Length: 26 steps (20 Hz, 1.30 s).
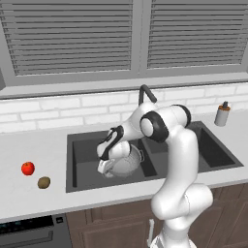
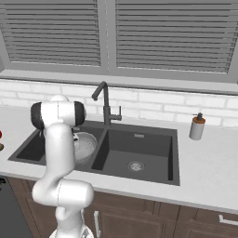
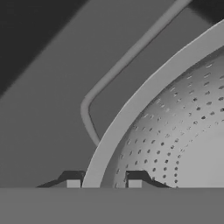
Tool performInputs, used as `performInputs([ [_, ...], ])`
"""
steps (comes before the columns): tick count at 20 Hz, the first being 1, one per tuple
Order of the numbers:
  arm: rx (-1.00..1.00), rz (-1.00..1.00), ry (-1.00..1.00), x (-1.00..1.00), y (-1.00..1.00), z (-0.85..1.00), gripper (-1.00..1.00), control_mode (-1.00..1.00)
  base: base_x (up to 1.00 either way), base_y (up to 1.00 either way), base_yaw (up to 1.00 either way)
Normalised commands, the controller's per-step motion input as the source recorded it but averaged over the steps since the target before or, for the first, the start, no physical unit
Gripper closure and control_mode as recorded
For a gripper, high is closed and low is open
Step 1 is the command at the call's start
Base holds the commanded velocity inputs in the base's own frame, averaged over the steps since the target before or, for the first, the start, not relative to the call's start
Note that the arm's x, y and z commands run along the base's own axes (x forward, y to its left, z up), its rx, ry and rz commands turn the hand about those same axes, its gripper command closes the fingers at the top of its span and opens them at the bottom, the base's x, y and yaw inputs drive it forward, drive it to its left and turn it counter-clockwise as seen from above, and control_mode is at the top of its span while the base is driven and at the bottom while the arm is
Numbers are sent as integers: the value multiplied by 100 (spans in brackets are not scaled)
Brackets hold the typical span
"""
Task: Put the colander in the sink, put the apple, kiwi in the colander, and turn on the sink faucet and pour water over the colander.
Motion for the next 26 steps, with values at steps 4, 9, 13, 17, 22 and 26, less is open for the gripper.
performInputs([
  [4, 0, 0, 2, 38, -5, -56, 100, -100, 0, 0, 0],
  [9, 0, 0, 2, 32, -6, -60, 100, -100, 0, 0, 0],
  [13, 0, 0, 3, 13, -17, -56, -100, -100, 0, 0, 0],
  [17, 0, 0, 0, 0, -45, -26, -100, -100, 0, 0, 0],
  [22, 0, 0, -1, -1, -70, -6, -100, -100, 0, 0, 0],
  [26, 1, 0, -12, -17, -50, 0, -100, -100, 0, 0, 0],
])
